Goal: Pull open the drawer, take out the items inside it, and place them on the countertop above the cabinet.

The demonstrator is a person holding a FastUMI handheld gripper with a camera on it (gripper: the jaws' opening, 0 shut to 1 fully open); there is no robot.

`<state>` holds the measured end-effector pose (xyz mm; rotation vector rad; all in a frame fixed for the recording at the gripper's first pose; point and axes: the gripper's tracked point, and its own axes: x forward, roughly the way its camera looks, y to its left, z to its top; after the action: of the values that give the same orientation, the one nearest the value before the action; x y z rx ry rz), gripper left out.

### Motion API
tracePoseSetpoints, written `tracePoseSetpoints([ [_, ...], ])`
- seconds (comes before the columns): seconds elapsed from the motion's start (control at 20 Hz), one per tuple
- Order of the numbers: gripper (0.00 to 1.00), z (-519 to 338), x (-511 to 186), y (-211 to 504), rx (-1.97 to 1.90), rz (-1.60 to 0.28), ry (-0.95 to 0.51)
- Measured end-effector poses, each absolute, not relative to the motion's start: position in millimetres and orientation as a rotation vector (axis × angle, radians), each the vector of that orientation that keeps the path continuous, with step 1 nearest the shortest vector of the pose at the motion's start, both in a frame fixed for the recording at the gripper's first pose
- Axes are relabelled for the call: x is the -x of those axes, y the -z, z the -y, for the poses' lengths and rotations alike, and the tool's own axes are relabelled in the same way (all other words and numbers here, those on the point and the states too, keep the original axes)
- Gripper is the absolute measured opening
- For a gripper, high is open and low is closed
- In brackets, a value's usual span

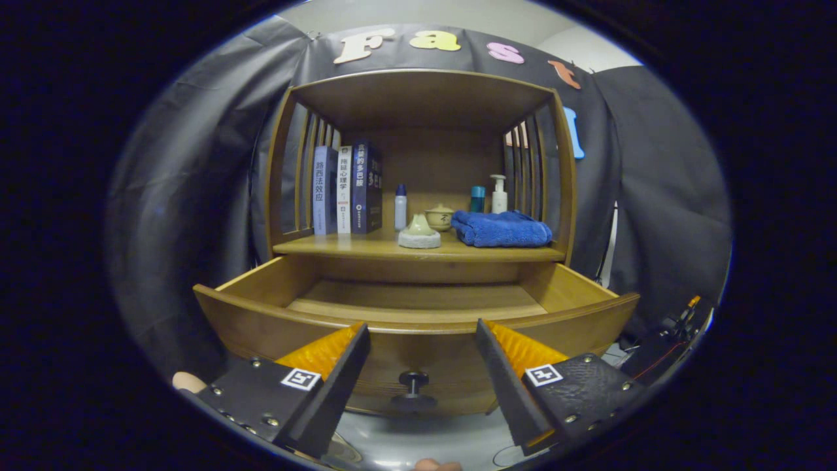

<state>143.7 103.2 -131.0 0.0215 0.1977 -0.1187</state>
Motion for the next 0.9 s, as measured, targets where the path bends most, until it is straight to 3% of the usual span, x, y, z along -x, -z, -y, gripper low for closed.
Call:
tracePoseSetpoints([
  [0.9, 0.99, -100.3, -193.7, 128.6, -0.029, -0.171, 0.118],
])
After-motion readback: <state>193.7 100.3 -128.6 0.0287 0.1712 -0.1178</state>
